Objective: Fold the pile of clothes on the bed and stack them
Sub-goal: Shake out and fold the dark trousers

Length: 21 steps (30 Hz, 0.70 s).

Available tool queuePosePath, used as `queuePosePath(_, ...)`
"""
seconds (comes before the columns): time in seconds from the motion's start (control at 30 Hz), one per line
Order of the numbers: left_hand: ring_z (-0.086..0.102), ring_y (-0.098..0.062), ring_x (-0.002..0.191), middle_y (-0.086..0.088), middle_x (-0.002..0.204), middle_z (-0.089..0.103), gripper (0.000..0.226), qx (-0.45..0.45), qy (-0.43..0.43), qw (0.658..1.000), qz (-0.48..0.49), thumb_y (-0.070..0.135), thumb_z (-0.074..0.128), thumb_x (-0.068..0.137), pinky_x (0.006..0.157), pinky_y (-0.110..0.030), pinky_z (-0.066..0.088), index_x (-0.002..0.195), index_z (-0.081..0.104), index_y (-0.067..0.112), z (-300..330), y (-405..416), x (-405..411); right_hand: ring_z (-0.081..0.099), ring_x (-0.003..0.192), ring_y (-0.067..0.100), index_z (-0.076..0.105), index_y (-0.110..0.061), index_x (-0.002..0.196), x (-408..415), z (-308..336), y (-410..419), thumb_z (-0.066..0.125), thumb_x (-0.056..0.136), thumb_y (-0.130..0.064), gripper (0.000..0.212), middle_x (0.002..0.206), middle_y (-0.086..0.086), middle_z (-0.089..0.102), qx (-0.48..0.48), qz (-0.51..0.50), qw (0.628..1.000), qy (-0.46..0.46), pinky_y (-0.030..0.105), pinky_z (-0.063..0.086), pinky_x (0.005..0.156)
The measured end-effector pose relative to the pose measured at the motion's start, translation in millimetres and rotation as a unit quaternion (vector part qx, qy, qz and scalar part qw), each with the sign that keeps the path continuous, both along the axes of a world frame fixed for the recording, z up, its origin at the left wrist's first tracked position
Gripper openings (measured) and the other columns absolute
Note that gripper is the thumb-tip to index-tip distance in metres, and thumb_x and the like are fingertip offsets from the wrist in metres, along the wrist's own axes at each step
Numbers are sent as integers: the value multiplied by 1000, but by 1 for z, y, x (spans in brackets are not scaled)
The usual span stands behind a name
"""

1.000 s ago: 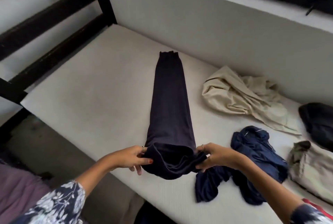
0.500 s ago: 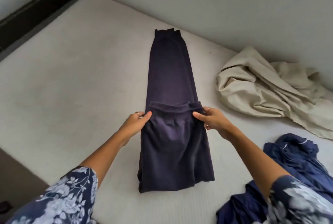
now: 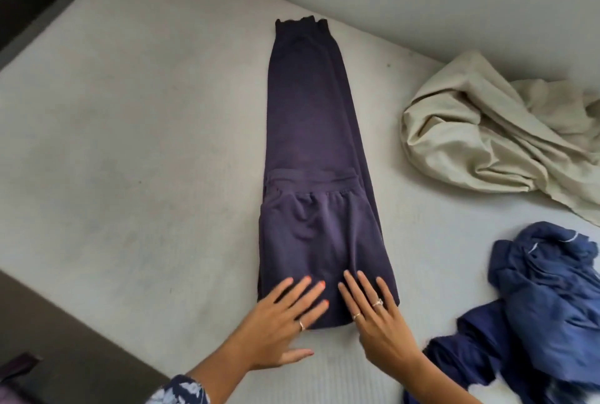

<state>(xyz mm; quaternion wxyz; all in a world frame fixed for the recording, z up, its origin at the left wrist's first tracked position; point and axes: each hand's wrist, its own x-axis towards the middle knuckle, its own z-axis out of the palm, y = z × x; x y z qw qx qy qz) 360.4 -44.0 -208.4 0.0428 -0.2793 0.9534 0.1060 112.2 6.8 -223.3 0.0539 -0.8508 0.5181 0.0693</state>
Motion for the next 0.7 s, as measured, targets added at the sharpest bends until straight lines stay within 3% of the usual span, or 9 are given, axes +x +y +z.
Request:
queuePosePath(0.07, 24, -30, 142, -14, 155, 26, 74, 6, -72, 997, 1, 52, 46, 84, 111, -44, 19, 147, 33, 14, -12, 23, 5, 22, 145, 34, 32, -6, 148, -5, -2, -2, 46, 70, -2, 79, 157, 13, 23, 13, 13, 999, 37, 56, 24, 110)
queuePosePath(0.13, 21, -31, 143, -17, 155, 25, 66, -3, -73, 995, 71, 31, 43, 88, 113, -43, 17, 148, 29, 7, -21, 31, 7, 25, 144, 33, 27, -7, 150, -9, -8, -11, 46, 80, -1, 72, 157, 13, 23, 2, 19, 999, 46, 57, 25, 109)
queuePosePath(0.2, 27, -31, 142, -20, 153, 28, 53, -18, -55, 994, 97, 12, 24, 94, 113, -42, 23, 147, 28, 3, -26, 30, 8, 28, 142, 32, 25, -8, 150, -11, -13, -20, 44, 90, -7, 63, 157, 11, 25, -5, 28, 999, 42, 55, 28, 109)
queuePosePath(0.3, 39, -32, 136, -22, 148, 37, 58, -45, -42, 994, 87, -3, -3, 96, 108, -40, 39, 143, 32, -2, -22, 25, 9, 43, 135, 29, 35, -7, 146, -13, -11, -28, 26, 95, -3, 51, 149, 10, 41, -1, 17, 1000, 0, 49, 42, 105)
queuePosePath(0.37, 49, -30, 128, -22, 140, 47, 52, -39, -22, 995, 92, -8, 8, 96, 100, -35, 47, 137, 39, -4, -12, 20, 7, 52, 127, 28, 46, -7, 139, -14, -1, -32, 26, 87, -1, 56, 141, 9, 51, 13, 19, 999, -27, 45, 49, 99)
queuePosePath(0.43, 60, -27, 117, -20, 130, 58, 47, -14, -8, 996, 92, -10, 47, 82, 92, -32, 52, 127, 56, -2, 4, 18, 1, 59, 119, 27, 60, -9, 128, -15, 11, -34, 29, 77, -2, 60, 132, 8, 60, 25, 39, 998, -39, 44, 53, 92)
queuePosePath(0.57, 69, -17, 99, -12, 115, 68, 52, 81, -39, 992, 85, -2, 54, 61, 81, -23, 55, 109, 72, 9, 36, 24, 0, 68, 103, 22, 74, -18, 107, -15, 44, -26, 40, 70, -8, 51, 115, 1, 70, 49, 74, 995, -39, 37, 58, 82)
queuePosePath(0.63, 67, -12, 104, -8, 121, 66, 70, 160, -83, 980, 86, 5, 78, 45, 83, -18, 53, 114, 70, 13, 64, 35, -2, 71, 95, 15, 76, -22, 100, -16, 69, -12, 69, 59, -15, 42, 107, -4, 73, 105, 71, 991, -50, 29, 59, 75)
queuePosePath(0.7, 51, -18, 126, -9, 144, 46, 71, 208, -94, 971, 67, 1, 65, 71, 99, -25, 43, 138, 48, 10, 89, 52, -5, 71, 91, 13, 74, -25, 101, -19, 94, 11, 75, 54, -18, 47, 105, -8, 73, 171, 69, 982, -32, 24, 58, 71)
